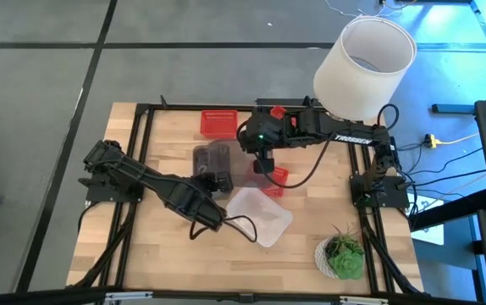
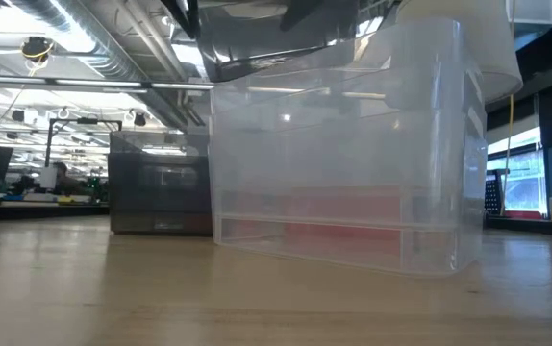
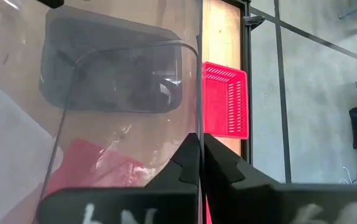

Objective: Stack baskets by color
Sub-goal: Stack the top black bin on the bottom black bins

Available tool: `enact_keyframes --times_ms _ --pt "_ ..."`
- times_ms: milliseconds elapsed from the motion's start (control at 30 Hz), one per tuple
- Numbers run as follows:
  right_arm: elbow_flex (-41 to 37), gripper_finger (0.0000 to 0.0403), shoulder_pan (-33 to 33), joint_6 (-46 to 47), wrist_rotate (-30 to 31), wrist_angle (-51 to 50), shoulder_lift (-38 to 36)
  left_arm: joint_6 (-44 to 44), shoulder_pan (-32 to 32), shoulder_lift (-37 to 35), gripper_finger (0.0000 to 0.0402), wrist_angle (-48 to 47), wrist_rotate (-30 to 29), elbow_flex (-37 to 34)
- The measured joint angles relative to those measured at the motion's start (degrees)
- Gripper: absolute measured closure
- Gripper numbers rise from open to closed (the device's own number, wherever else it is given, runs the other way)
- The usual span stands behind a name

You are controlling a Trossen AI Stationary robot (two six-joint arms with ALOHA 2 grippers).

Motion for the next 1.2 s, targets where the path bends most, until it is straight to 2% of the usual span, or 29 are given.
enact_keyframes --times_ms 333,667,1200 --pt "0.0 0.04 0.1 -0.2 -4.2 1.3 0.1 -1.7 0.0 0.0 0.0355 1.7 -2.2 0.0" --pt "0.0 0.0401 0.1 -0.2 -3.8 1.4 0.1 -6.1 0.0 0.0 0.0354 1.9 -1.7 0.0" --pt "0.0 0.0401 0.1 -0.4 -3.5 1.7 0.1 -5.8 0.0 0.0 0.0354 3.0 -2.3 0.0"
